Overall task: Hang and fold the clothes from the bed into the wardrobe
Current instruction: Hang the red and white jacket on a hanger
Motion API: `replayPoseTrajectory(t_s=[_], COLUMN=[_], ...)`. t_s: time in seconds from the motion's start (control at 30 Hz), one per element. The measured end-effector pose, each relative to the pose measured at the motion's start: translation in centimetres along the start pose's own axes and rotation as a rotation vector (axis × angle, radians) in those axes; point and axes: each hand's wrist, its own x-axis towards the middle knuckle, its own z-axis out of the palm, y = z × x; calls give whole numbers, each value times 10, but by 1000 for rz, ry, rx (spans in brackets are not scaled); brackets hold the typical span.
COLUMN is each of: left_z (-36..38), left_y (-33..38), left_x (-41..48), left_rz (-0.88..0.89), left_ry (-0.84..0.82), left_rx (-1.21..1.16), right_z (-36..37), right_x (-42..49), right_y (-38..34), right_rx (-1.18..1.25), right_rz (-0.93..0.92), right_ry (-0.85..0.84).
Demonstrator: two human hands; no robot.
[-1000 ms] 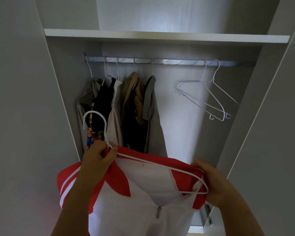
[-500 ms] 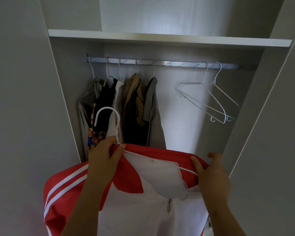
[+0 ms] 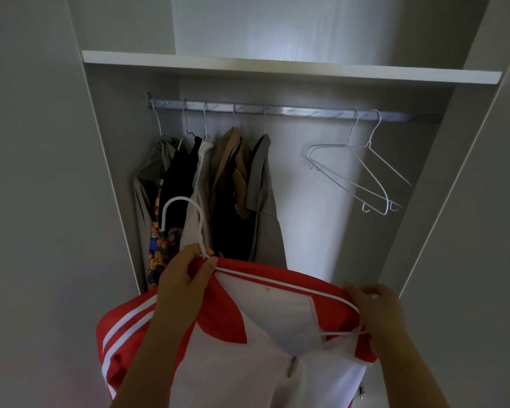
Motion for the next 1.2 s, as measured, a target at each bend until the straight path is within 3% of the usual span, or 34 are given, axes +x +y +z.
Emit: replayPoseTrajectory(t_s=[0.07,0.17,0.43,0.53,0.63,0.83,0.97,1.07,1.1,1.13,1.2], left_z=[5,5,9,14,25,46,57,51,48,44,37], left_y=[5,9,7,17,29,33,29,23,21,20,20], left_x=[-3,-2,-3,-10,-19,-20,-29,-21,-17,-14,-12], left_rz=[34,57,8,118,340,404,391,274,220,182,176], left_ry=[23,20,142,167,180,161,94,87,68,38,-7], left_rx=[4,-31,7,69,159,336,417,311,254,199,102], right_z=[1,2,2,4,8,27,43,45,44,42,38], right_x=[-2,-4,0,-6,-6,-20,-47,-58,-59,-59,-55], right_y=[-3,-2,-2,3,2,-7,-16,-24,-25,-25,-22], right_rx=[-46,-2,121,93,175,176,33,64,99,91,-68], right_rz=[-123,-172,-97,-192,-199,-266,-358,-386,-385,-430,-629], right_ry=[196,312,326,447,509,307,-88,-431,-457,-371,11])
